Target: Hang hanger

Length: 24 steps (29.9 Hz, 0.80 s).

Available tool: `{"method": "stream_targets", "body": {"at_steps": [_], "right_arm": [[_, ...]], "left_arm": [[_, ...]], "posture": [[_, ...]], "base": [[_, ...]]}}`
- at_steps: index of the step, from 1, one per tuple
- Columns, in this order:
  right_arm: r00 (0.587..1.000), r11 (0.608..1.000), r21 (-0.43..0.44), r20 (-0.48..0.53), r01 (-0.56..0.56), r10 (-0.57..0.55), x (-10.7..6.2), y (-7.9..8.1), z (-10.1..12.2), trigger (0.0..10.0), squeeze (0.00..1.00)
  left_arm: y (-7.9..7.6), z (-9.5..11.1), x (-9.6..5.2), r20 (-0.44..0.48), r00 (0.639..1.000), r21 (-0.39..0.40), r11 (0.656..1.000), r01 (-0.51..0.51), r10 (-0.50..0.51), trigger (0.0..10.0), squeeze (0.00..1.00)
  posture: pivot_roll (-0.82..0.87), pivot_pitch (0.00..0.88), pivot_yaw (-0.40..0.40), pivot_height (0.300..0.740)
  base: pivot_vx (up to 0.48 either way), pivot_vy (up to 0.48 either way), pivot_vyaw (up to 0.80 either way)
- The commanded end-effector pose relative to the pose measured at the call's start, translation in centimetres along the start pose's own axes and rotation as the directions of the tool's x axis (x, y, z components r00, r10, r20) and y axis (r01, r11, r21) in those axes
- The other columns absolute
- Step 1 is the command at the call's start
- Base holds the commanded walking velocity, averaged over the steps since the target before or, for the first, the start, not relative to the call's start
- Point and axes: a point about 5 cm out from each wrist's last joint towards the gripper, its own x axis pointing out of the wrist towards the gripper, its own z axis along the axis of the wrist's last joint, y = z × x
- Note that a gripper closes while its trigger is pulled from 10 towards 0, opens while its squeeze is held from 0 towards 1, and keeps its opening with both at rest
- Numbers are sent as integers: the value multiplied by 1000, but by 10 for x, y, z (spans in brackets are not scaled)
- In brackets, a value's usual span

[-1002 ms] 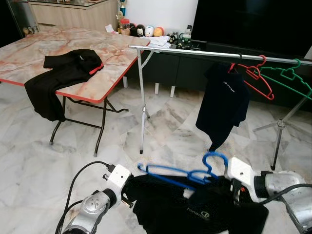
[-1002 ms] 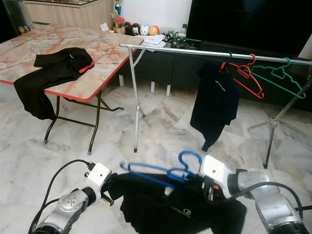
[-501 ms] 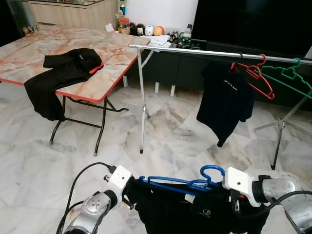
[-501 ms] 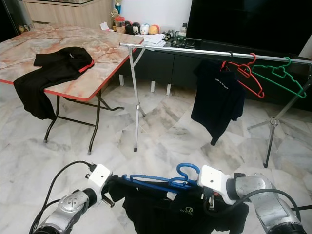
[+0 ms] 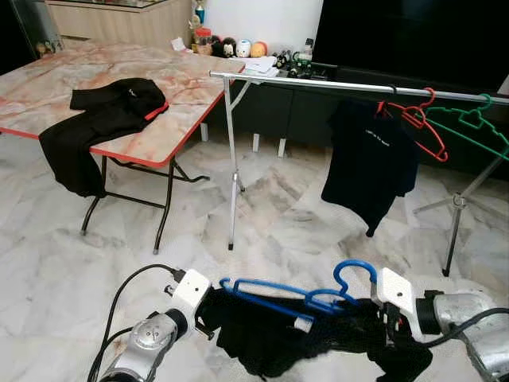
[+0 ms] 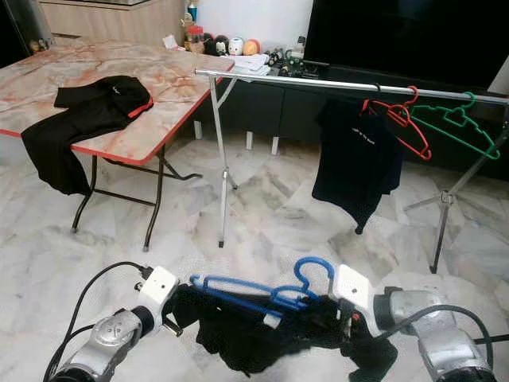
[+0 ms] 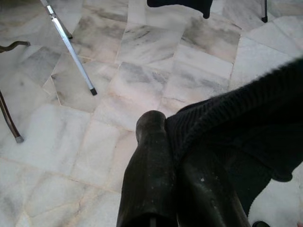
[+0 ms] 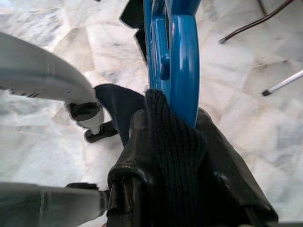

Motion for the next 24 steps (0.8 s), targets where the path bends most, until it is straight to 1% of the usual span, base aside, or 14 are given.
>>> {"method": "stream_targets", "body": {"at_steps": [1, 2, 3, 4, 5, 7, 9, 10, 12, 14, 15, 18, 23, 24], "right_arm": [[995, 999, 5, -90, -43, 43, -14, 4, -8, 0, 0], [991, 999, 6, -121, -53, 53, -15, 5, -12, 0, 0], [971, 998, -33, -237, -45, 36, -17, 5, -24, 0, 0], [971, 998, -33, -237, -45, 36, -17, 5, -24, 0, 0], [961, 998, -47, -276, -39, 24, -17, 4, -29, 0, 0], [958, 998, -58, -286, -19, 2, -16, 3, -30, 0, 0], [948, 993, -113, -309, 38, -71, -14, -3, -30, 0, 0], [948, 993, -113, -309, 38, -71, -14, -3, -30, 0, 0], [949, 984, -142, -280, 109, -145, -13, -10, -25, 0, 0], [958, 979, -142, -227, 144, -173, -11, -14, -19, 0, 0], [966, 978, -133, -184, 160, -183, -10, -16, -14, 0, 0], [974, 979, -123, -138, 164, -181, -8, -18, -8, 0, 0], [974, 981, -135, -156, 141, -162, -2, -14, -13, 0, 0], [980, 984, -116, -125, 138, -152, 0, -13, -11, 0, 0]], "left_arm": [[8, -4, -3, -29, 999, 10, 999, -33, 33, 0, 0], [8, -4, -4, -29, 999, 11, 999, -33, 33, 0, 0], [8, -4, -4, -29, 999, 11, 999, -33, 33, 0, 0], [8, -4, -4, -29, 999, 11, 999, -33, 33, 0, 0], [8, -4, -3, -28, 999, 10, 999, -33, 33, 0, 0], [8, -3, -3, -26, 999, 11, 999, -31, 31, 0, 0], [8, -2, -3, -24, 999, 14, 999, -29, 29, 0, 0], [8, -2, -3, -24, 999, 14, 999, -29, 29, 0, 0], [9, -2, -4, -25, 999, 21, 1000, -24, 24, 0, 0], [9, -2, -4, -30, 999, 32, 999, -13, 14, 0, 0], [9, -3, -4, -35, 999, 43, 999, -6, 8, 0, 0], [9, -3, -5, -35, 999, 45, 999, -5, 7, 0, 0], [7, -3, -4, -34, 999, 50, 999, 10, -8, 0, 0], [6, -3, -4, -36, 999, 53, 998, 13, -12, 0, 0]], "posture": [[52, 88, -30, 740], [51, 88, -30, 740], [51, 87, -30, 740], [51, 87, -30, 740], [54, 88, -30, 740], [54, 88, -30, 740], [56, 89, -27, 740], [56, 89, -27, 740], [55, 89, -25, 740], [56, 89, -24, 740], [56, 89, -23, 740], [56, 88, -23, 740], [60, 88, -24, 740], [60, 88, -24, 740]], "base": [[0, 0, 0], [0, 0, 0], [0, 0, 0], [0, 0, 0], [0, 0, 0], [0, 0, 0], [0, 0, 0], [0, 0, 0], [0, 0, 0], [0, 0, 0], [0, 0, 0], [0, 0, 0], [0, 0, 0], [0, 0, 0]]}}
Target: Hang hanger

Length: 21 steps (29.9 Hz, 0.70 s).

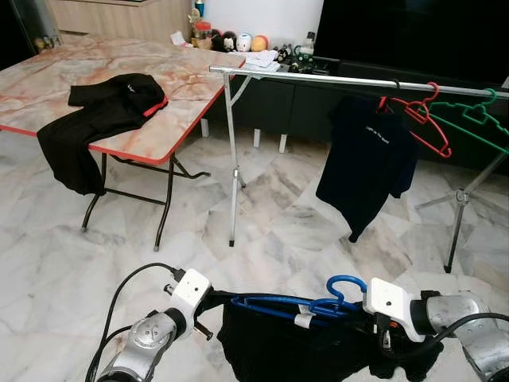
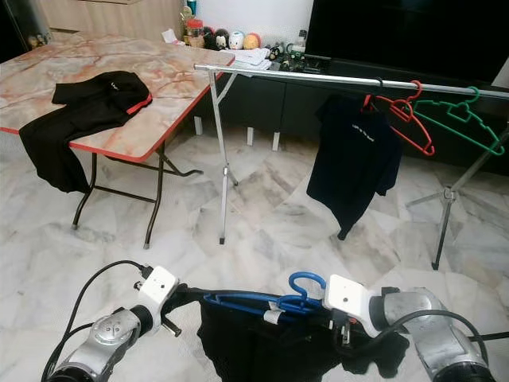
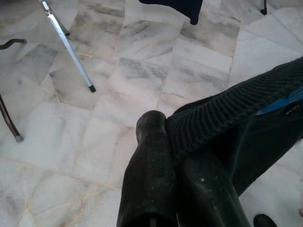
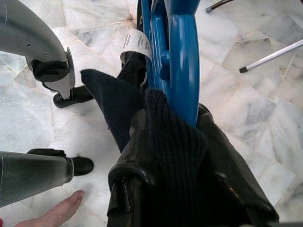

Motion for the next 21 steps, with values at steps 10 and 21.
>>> {"method": "stream_targets", "body": {"at_steps": [10, 21], "right_arm": [[998, 999, 23, 37, 46, -46, -9, -10, 2, 0, 0], [997, 999, 24, 59, 40, -41, -5, -9, 5, 0, 0]], "left_arm": [[4, -3, -3, -36, 999, 55, 998, 8, -6, 0, 0], [4, -3, -3, -42, 999, 70, 997, 19, -16, 0, 0]], "posture": [[57, 88, -23, 740], [57, 91, -20, 740]], "base": [[0, 0, 0], [0, 0, 0]]}}
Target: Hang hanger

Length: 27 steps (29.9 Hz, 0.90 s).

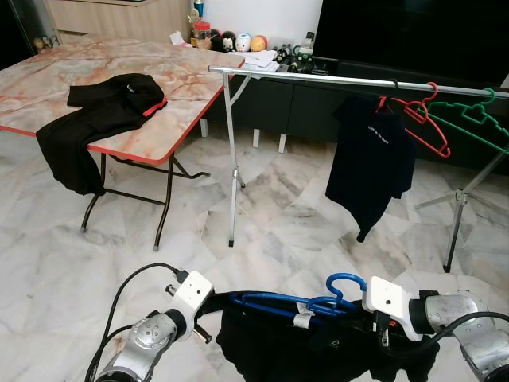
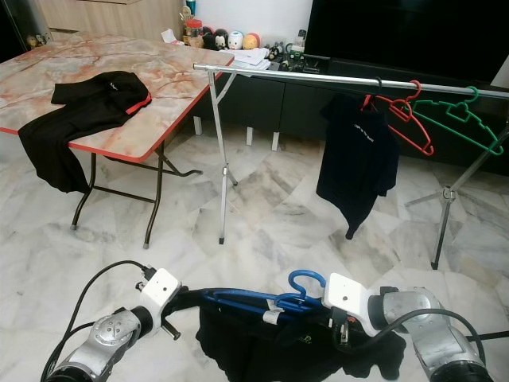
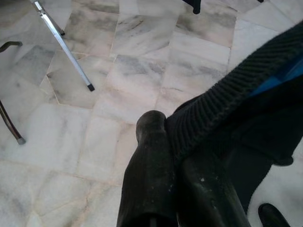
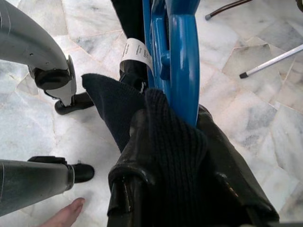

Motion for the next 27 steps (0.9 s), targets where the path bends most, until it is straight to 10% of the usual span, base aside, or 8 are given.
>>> {"method": "stream_targets", "body": {"at_steps": [1, 16, 27], "right_arm": [[999, 999, 5, 18, 48, -48, -7, -8, 2, 0, 0], [973, 993, -114, -228, 18, -44, 11, 7, -22, 0, 0], [938, 958, -89, -200, 271, -284, 34, -3, -15, 0, 0]], "left_arm": [[5, -2, -3, -24, 1000, 25, 1000, -4, 4, 0, 0], [22, 25, -3, 67, 998, 9, 1000, -6, 5, 0, 0], [15, 43, -10, 64, 982, 66, 983, 173, -177, 0, 0]], "posture": [[56, 91, -19, 740], [75, 89, -21, 740], [87, 87, -20, 740]], "base": [[0, 0, 0], [0, 0, 0], [0, 0, 0]]}}
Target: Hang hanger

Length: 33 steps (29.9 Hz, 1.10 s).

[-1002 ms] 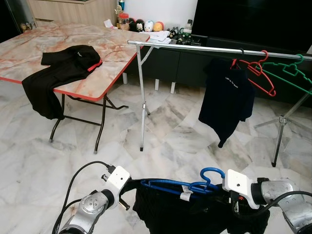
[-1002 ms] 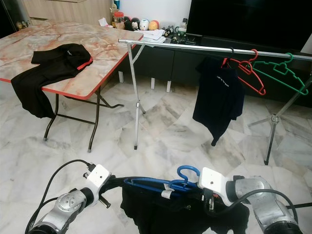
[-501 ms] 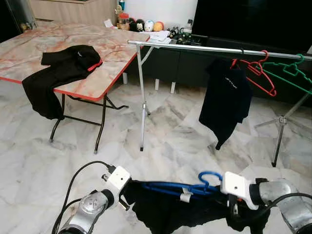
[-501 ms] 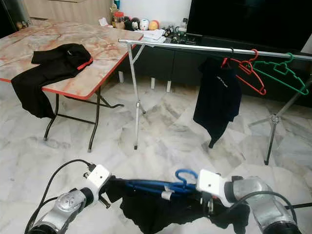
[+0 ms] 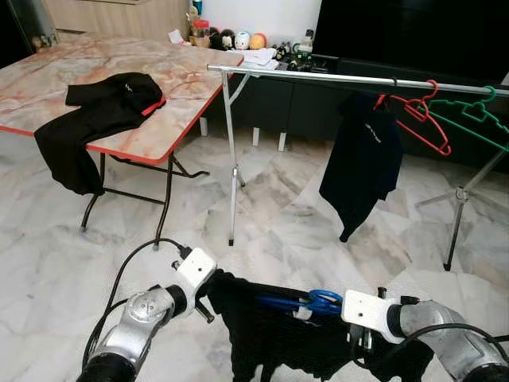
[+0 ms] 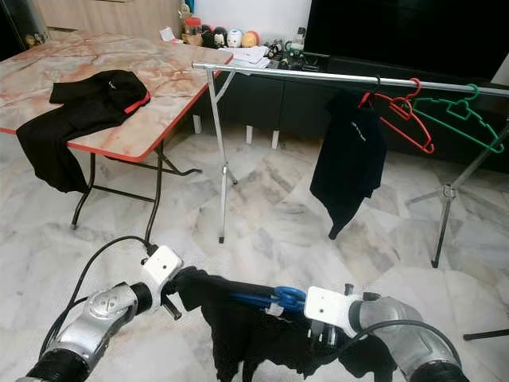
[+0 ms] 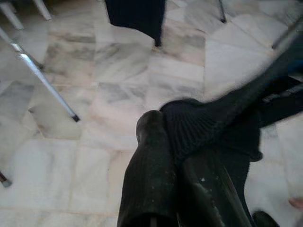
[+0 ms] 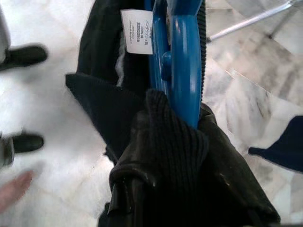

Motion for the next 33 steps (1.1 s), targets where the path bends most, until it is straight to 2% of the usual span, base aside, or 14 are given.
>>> {"method": "stream_targets", "body": {"at_steps": [1, 4, 5, 7, 10, 15, 18, 23, 27, 28, 29, 31, 32, 33], "right_arm": [[997, 994, 78, -7, 74, -74, 0, -6, -3, 0, 0], [993, 984, 141, 16, 112, -115, 6, -6, 3, 0, 0], [988, 971, 189, 19, 149, -155, 11, -6, 7, 0, 0], [983, 958, 225, 6, 176, -182, 16, -6, 9, 0, 0], [981, 934, 311, 23, 175, -191, 23, -4, 15, 0, 0], [987, 947, 285, 18, 150, -162, 30, 2, 21, 0, 0], [989, 945, 293, -29, 146, -144, 36, 10, 17, 0, 0], [992, 925, 360, -14, 122, -125, 43, 18, 19, 0, 0], [981, 878, 458, 56, 140, -186, 45, 9, 32, 0, 0], [978, 871, 469, 65, 145, -198, 45, 7, 34, 0, 0], [975, 866, 476, 72, 153, -211, 45, 5, 36, 0, 0], [962, 850, 499, 105, 169, -253, 46, -3, 45, 0, 0], [962, 850, 499, 105, 169, -253, 46, -3, 45, 0, 0], [952, 836, 521, 129, 172, -277, 45, -8, 51, 0, 0]], "left_arm": [[-2, 1, -4, -11, 999, -6, 999, 42, -42, 0, 0], [-4, 6, -5, 0, 998, -17, 998, 68, -68, 0, 0], [-5, 13, -5, 24, 996, -28, 996, 89, -88, 0, 0], [-7, 21, -6, 46, 992, -30, 992, 121, -119, 0, 0], [-11, 33, -8, 88, 982, -27, 986, 167, -164, 0, 0], [-15, 48, -10, 142, 969, -24, 978, 206, -201, 0, 0], [-18, 62, -11, 185, 961, -28, 976, 216, -207, 0, 0], [-25, 71, -13, 205, 944, -10, 964, 266, -259, 0, 0], [-33, 71, -18, 190, 927, -19, 943, 331, -322, 0, 0], [-35, 71, -19, 191, 922, -21, 938, 346, -336, 0, 1000], [-38, 71, -20, 191, 915, -20, 930, 366, -356, 0, 1000], [-47, 71, -25, 174, 890, 2, 904, 428, -422, 4824, 1000], [-47, 71, -25, 174, 890, 2, 904, 428, -422, 4824, 1000], [-50, 72, -26, 171, 881, 2, 894, 448, -442, 8431, 1000]], "posture": [[86, 86, -21, 740], [86, 84, -22, 740], [97, 82, -23, 740], [101, 81, -21, 740], [102, 77, -20, 740], [103, 75, -21, 740], [107, 65, -26, 740], [113, 59, -25, 740], [115, 57, -23, 740], [114, 54, -22, 740], [114, 54, -22, 740], [115, 57, -24, 740], [115, 57, -24, 740], [115, 58, -24, 740]], "base": [[0, 0, 0], [0, 0, 0], [0, 0, 0], [0, 0, 0], [0, 0, 0], [0, 0, 0], [0, 0, 0], [0, 0, 0], [0, 0, 0], [0, 0, 0], [0, 0, 0], [0, 0, 0], [0, 0, 0], [0, 0, 0]]}}
